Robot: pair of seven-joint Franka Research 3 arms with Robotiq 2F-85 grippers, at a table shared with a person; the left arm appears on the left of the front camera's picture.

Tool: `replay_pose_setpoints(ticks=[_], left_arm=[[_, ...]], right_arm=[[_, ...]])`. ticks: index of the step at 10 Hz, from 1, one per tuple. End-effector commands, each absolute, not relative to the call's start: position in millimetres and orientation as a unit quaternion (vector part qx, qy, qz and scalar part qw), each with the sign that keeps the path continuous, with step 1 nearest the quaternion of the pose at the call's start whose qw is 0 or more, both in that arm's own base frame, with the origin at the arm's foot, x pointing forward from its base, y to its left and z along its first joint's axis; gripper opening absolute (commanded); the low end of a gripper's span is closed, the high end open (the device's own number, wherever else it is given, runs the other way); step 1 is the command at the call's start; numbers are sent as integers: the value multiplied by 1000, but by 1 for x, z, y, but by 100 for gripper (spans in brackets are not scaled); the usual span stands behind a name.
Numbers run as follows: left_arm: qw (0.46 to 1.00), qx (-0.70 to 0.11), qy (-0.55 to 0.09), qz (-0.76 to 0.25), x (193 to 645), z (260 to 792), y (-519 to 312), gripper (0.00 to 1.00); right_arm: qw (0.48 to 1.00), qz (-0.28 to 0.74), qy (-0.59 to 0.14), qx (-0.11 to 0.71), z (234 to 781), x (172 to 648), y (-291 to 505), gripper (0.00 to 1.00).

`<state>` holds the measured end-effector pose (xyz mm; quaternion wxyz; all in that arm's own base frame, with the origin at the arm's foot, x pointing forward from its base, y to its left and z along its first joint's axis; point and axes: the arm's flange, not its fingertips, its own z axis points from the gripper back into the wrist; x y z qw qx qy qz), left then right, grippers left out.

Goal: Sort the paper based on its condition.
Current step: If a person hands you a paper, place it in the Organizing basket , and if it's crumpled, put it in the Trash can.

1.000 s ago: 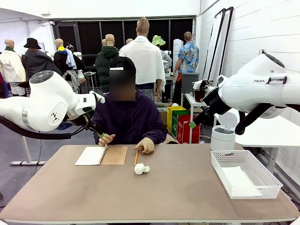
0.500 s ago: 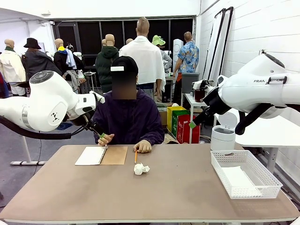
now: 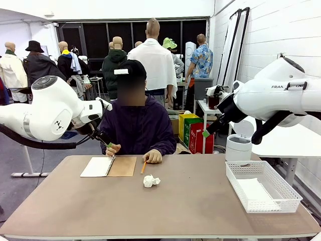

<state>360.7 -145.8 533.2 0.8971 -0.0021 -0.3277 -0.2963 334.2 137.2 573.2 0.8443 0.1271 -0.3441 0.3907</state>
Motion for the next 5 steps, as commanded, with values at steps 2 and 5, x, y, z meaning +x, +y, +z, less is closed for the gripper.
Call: replay_pose_setpoints(ticks=[2,5], left_arm=[[898,-3,-326,-295,363,534,-145,100],[898,-3,-326,-295,363,534,-145,100]], right_arm=[[831,426,-344,98,572,345,176,100],[799,494,-334,78,554,355,238,100]])
